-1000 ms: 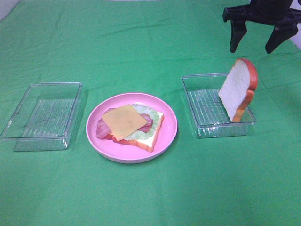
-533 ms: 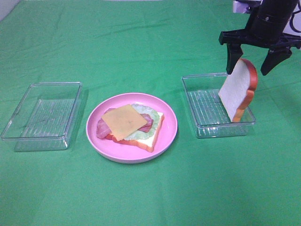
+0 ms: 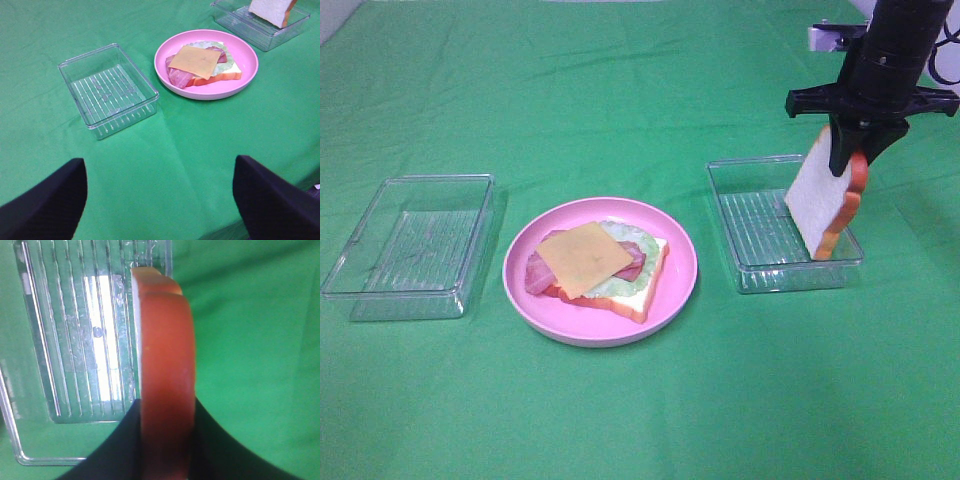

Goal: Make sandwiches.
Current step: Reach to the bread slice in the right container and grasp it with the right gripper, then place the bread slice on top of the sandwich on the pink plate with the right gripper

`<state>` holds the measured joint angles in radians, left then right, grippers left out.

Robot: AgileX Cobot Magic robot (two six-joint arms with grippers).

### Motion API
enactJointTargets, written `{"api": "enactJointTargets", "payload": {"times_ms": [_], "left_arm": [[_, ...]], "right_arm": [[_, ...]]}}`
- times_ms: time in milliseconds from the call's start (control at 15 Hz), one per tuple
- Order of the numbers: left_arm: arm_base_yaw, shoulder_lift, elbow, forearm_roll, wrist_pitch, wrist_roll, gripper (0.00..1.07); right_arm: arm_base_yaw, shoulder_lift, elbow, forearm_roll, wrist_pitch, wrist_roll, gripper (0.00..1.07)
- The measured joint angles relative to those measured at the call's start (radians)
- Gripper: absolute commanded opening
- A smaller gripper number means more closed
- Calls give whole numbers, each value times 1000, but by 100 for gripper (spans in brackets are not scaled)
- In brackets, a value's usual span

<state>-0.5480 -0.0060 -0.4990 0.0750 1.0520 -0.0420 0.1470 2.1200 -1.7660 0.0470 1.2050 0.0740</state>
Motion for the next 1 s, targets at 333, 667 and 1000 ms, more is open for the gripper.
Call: {"api": "enactJointTargets", "payload": {"times_ms": [333,667,1000], "left_arm": [[0,0,0,0,0,0,76],[0,0,0,0,0,0,76],[0,0,0,0,0,0,76]], "right_arm": [[0,-71,0,5,8,0,0],[0,-195,0,176,12,-59,0],[29,-264,105,491,-17,-201,0]]}}
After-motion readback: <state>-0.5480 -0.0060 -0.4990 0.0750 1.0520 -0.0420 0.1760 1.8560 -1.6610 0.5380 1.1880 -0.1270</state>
